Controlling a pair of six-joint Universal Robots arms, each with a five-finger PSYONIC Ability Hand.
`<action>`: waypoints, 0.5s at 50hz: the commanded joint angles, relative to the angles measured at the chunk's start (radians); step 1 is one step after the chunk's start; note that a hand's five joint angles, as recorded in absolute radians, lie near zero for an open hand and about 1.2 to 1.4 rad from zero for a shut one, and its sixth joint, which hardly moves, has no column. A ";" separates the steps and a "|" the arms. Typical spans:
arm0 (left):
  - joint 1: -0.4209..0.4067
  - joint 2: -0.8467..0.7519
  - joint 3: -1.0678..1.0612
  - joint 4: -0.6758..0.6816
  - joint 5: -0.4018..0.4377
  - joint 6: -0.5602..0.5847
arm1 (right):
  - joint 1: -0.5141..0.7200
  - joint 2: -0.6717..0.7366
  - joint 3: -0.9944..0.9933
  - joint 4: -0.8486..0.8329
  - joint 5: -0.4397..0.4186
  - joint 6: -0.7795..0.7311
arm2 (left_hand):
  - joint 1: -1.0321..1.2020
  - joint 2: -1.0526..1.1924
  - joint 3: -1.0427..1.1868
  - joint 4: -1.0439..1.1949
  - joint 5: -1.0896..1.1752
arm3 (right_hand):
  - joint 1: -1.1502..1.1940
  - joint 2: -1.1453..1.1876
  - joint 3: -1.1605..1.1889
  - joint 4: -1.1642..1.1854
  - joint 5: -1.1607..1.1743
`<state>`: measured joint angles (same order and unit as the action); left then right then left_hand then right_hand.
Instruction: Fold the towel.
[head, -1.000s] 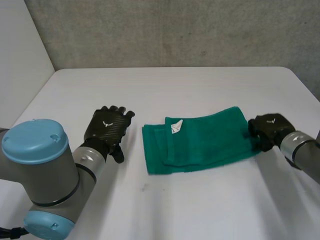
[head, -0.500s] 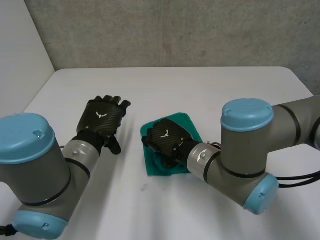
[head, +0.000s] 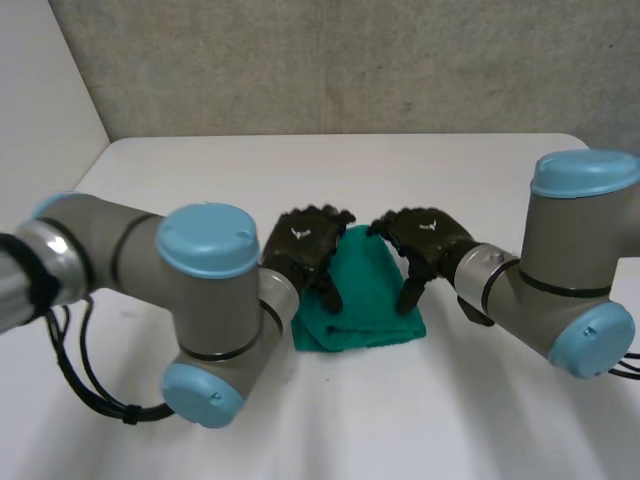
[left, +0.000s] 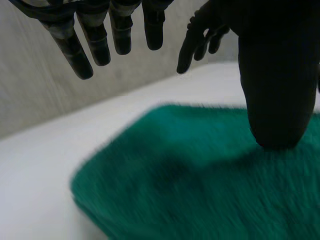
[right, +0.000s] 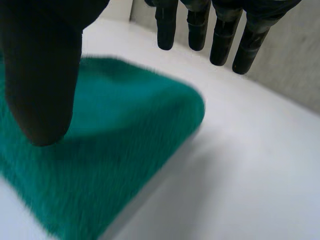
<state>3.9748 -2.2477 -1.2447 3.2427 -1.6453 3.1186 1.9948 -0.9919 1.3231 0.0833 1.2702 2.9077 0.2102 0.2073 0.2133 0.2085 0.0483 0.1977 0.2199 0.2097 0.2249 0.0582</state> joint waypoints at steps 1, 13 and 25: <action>0.018 -0.105 0.039 -0.112 -0.085 -0.006 | -0.011 0.131 -0.097 0.075 0.003 -0.051 | 0.000 0.003 -0.003 0.002 -0.012 | -0.023 -0.045 -0.035 -0.050 -0.058; 0.047 -0.084 -0.030 -0.129 -0.111 0.097 | -0.010 0.153 -0.136 0.130 0.006 -0.107 | -0.014 -0.011 -0.017 -0.013 -0.027 | -0.023 -0.045 -0.035 -0.050 -0.058; 0.037 0.143 -0.021 -0.123 -0.106 0.112 | -0.011 -0.039 -0.128 0.069 0.098 0.004 | -0.035 -0.032 -0.038 -0.033 -0.048 | -0.023 -0.045 -0.035 -0.050 -0.058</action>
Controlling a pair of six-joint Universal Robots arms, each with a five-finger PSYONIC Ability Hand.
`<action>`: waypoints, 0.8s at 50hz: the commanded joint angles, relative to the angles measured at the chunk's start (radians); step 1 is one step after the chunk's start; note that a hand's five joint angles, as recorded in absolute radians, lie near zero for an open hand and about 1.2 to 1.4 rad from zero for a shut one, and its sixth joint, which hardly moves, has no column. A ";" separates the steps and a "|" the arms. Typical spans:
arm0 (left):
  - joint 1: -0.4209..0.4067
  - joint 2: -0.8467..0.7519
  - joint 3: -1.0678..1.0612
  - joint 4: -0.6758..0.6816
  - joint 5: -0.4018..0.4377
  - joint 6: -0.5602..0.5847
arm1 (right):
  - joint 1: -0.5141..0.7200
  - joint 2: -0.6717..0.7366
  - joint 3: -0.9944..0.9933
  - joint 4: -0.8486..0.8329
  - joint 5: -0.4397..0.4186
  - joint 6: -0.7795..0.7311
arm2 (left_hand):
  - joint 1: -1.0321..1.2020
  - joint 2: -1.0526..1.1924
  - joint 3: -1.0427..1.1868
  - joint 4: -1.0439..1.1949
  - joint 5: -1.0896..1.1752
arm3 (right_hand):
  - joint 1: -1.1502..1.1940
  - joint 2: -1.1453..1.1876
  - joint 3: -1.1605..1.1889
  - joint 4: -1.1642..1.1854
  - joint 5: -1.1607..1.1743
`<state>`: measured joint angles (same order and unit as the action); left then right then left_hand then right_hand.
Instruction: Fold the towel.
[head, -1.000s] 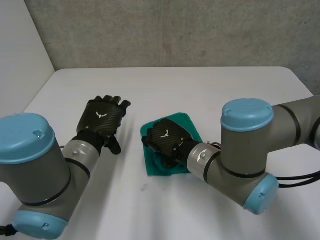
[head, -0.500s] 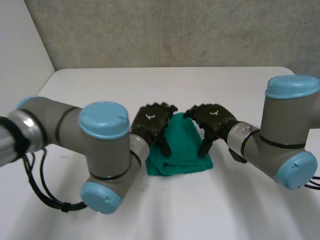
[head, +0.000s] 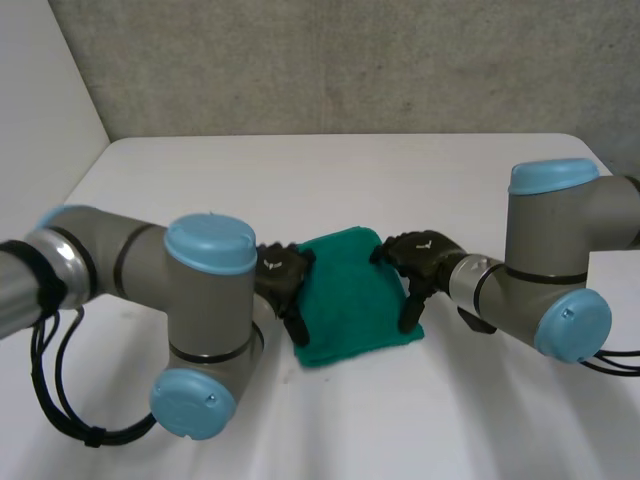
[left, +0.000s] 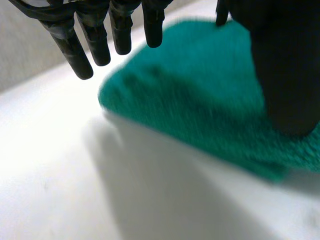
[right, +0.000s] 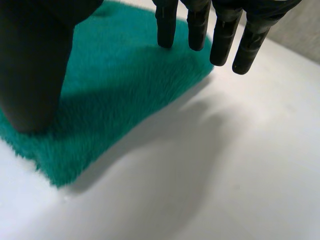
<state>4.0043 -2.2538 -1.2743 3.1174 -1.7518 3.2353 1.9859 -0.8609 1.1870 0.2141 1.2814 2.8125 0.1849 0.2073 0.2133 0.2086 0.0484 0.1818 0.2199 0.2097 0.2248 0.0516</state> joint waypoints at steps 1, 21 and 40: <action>0.007 0.149 0.009 0.003 0.000 -0.005 | -0.002 -0.170 0.008 -0.062 0.087 0.099 | -0.010 -0.032 -0.038 -0.033 -0.048 | -0.007 -0.045 -0.035 -0.050 -0.052; 0.280 0.546 0.007 -0.117 0.155 -0.150 | -0.124 -0.500 0.029 -0.081 0.294 0.165 | -0.007 -0.029 -0.035 -0.030 -0.045 | -0.007 -0.045 -0.035 -0.050 -0.052; 0.283 0.554 -0.036 -0.131 0.161 -0.167 | -0.107 -0.532 0.052 -0.079 0.277 0.160 | -0.010 -0.033 -0.039 -0.034 -0.048 | -0.007 -0.045 -0.035 -0.050 -0.052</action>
